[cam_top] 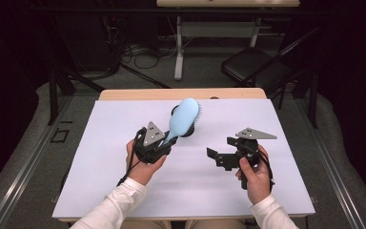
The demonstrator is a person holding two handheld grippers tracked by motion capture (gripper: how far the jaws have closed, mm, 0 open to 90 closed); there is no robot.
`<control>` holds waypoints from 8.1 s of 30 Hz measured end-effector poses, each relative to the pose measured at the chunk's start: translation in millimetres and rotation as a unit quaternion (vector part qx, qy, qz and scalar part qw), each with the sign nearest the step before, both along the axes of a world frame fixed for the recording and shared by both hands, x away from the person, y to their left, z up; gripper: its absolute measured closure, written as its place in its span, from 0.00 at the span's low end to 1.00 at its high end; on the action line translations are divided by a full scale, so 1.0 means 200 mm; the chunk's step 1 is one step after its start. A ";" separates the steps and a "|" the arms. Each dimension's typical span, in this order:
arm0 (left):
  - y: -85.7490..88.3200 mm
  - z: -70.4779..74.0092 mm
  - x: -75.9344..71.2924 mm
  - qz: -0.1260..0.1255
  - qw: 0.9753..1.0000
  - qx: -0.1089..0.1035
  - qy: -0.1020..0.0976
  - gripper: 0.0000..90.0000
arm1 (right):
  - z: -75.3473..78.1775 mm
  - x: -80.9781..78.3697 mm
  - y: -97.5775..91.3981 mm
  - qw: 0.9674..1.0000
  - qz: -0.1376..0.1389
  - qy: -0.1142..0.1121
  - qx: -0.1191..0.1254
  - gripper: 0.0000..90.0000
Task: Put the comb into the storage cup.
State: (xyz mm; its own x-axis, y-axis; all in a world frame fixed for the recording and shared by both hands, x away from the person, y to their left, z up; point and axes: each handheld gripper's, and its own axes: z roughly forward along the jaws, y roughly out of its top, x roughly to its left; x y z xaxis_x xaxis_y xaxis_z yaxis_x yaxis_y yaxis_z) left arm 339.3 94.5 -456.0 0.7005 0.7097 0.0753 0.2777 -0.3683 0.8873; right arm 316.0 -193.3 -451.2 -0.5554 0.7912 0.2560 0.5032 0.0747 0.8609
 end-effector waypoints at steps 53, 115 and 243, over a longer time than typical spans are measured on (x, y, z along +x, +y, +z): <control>-0.04 -0.03 -0.01 -0.002 1.000 -0.008 -0.002 0.78 | 0.20 0.18 0.11 0.998 0.010 0.050 0.034 0.09; -0.09 -0.09 -0.05 -0.013 1.000 -0.002 -0.007 0.78 | 0.21 0.30 0.20 0.991 0.019 0.105 0.076 0.17; -0.10 -0.15 -0.08 -0.010 1.000 -0.030 -0.002 0.66 | 0.15 0.41 0.22 0.963 -0.003 0.210 0.166 0.54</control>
State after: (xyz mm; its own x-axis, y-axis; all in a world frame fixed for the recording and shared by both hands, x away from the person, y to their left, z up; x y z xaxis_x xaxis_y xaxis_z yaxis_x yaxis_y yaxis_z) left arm 323.4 75.3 -486.6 0.7142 0.6990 0.0358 0.2678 -0.3202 0.9087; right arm 398.4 -149.6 -420.5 -0.3431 0.6298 0.6969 0.8118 -0.1744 0.5573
